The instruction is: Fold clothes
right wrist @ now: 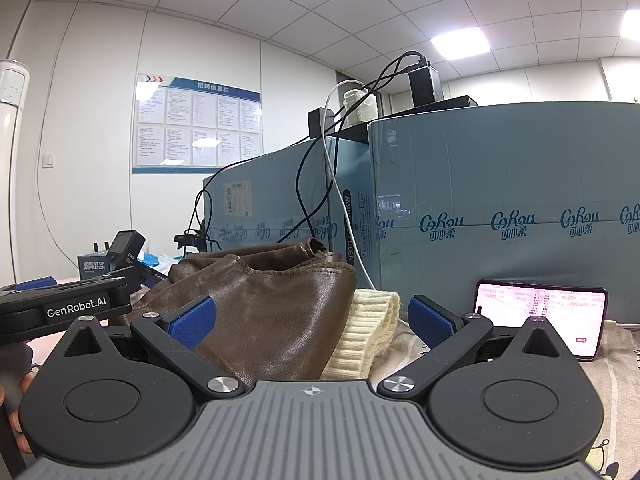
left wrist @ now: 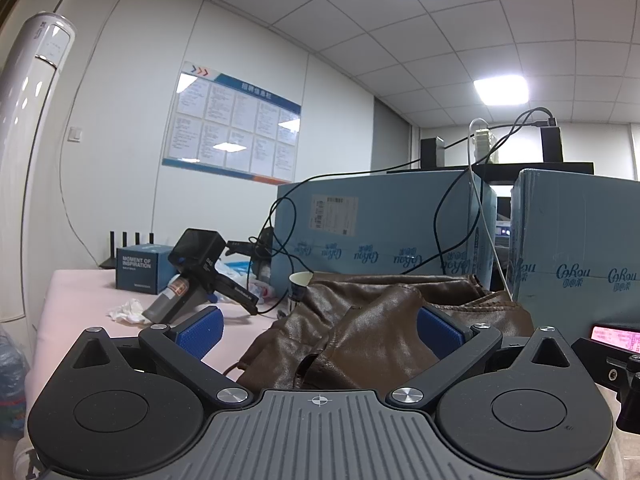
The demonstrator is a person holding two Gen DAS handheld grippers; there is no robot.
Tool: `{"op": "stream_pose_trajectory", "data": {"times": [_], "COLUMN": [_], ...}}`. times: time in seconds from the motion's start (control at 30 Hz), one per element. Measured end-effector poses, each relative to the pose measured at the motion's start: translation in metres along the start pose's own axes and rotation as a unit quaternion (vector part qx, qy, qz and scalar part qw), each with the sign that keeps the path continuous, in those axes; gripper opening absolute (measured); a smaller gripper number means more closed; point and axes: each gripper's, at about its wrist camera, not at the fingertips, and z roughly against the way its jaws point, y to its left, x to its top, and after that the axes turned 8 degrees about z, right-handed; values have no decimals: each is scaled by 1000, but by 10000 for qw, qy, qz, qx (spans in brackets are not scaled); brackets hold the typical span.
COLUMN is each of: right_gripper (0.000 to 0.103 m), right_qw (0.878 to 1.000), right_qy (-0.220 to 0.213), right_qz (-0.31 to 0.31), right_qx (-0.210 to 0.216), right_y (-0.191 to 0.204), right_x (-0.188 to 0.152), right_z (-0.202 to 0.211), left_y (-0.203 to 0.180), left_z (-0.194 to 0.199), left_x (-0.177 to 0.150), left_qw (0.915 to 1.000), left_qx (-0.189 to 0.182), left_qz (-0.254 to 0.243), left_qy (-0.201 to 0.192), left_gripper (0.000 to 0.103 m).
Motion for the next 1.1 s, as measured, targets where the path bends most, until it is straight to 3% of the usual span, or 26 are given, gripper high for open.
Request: {"op": "stream_pose_trajectory", "data": {"times": [1.1], "right_gripper": [103], "right_qw": [10000], "right_qy": [1], "right_qz": [3], "right_qx": [-12], "right_y": [1], "right_x": [0], "right_z": [1], "left_y": [-1], "left_z": [-1], "left_x": [-1], "left_qw": [10000], "left_qx": [15], "left_qz": [-70], "left_qy": [16], "left_gripper": [103]}}
